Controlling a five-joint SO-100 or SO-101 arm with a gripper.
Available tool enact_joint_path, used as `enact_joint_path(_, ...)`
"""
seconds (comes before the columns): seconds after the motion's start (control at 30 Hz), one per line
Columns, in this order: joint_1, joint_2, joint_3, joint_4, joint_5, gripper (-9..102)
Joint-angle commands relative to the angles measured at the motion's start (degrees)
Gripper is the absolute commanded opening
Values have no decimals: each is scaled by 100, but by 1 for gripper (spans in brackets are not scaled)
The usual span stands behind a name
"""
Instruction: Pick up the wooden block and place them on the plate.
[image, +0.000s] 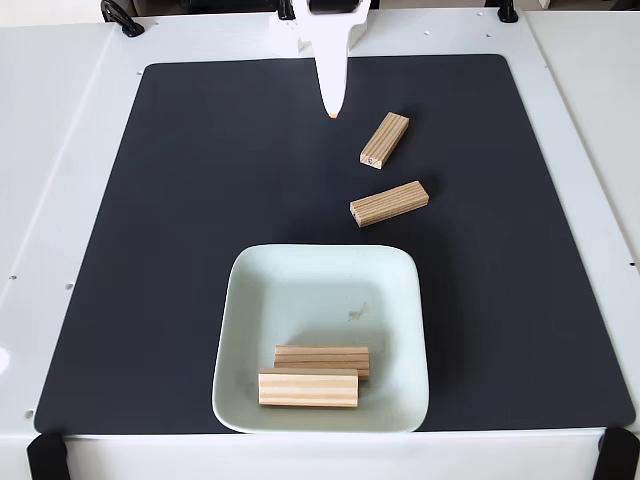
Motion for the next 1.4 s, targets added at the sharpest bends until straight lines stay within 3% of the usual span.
enact_joint_path(0.0, -105, 1143, 817, -97, -281, 0)
enact_joint_path(0.2, -334, 2057, 1644, -35, -800, 0)
enact_joint_path(0.4, -554, 1828, 1556, -18, -1213, 0)
enact_joint_path(0.53, -844, 1213, 1134, 167, -1934, 0)
enact_joint_path(0.77, -1239, -729, -422, 1556, -2443, 0)
enact_joint_path(1.13, -1327, -2522, -1608, 1582, -2479, 1)
enact_joint_path(1.2, -1327, -2566, -1600, 1600, -2505, 4)
enact_joint_path(1.37, -1248, -2514, -1336, 1705, -2681, 29)
